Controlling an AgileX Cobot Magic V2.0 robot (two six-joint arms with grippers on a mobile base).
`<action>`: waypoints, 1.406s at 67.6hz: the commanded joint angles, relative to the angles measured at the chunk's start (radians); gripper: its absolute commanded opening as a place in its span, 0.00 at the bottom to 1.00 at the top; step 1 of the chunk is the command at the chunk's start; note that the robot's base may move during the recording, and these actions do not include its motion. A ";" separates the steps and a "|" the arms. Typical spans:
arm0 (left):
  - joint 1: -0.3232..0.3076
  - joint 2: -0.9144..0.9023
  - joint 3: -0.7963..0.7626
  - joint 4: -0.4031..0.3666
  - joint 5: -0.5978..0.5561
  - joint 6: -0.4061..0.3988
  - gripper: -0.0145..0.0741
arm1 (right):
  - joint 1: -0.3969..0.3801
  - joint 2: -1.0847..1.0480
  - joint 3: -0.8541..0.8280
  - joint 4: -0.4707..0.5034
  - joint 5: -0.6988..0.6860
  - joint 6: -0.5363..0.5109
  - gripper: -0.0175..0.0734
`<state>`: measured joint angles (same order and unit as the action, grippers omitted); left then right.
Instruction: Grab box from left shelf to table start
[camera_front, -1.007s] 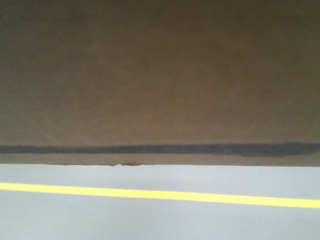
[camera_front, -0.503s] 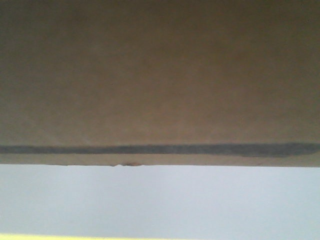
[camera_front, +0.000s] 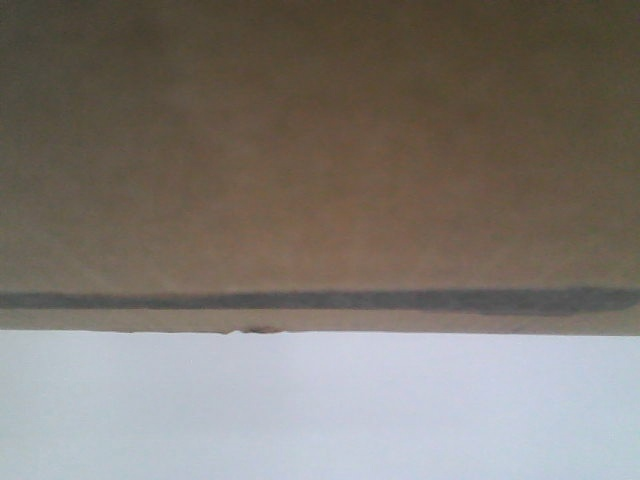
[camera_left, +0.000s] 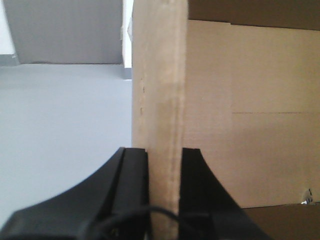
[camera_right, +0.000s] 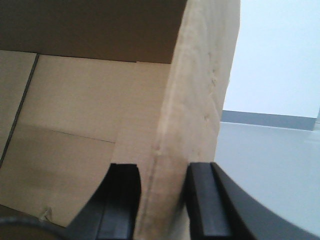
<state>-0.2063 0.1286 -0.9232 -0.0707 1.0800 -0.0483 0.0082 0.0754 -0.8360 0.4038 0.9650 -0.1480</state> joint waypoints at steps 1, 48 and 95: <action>-0.007 0.015 -0.035 -0.091 -0.194 -0.013 0.06 | 0.000 0.021 -0.026 0.045 -0.147 -0.021 0.25; -0.007 0.024 -0.035 -0.091 -0.194 -0.013 0.06 | 0.000 0.024 -0.026 0.045 -0.147 -0.021 0.25; -0.007 0.026 -0.035 -0.091 -0.194 -0.013 0.06 | -0.001 0.024 -0.021 0.045 -0.148 -0.021 0.25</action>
<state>-0.2063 0.1304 -0.9232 -0.0705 1.0800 -0.0483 0.0057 0.0754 -0.8342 0.4064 0.9628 -0.1519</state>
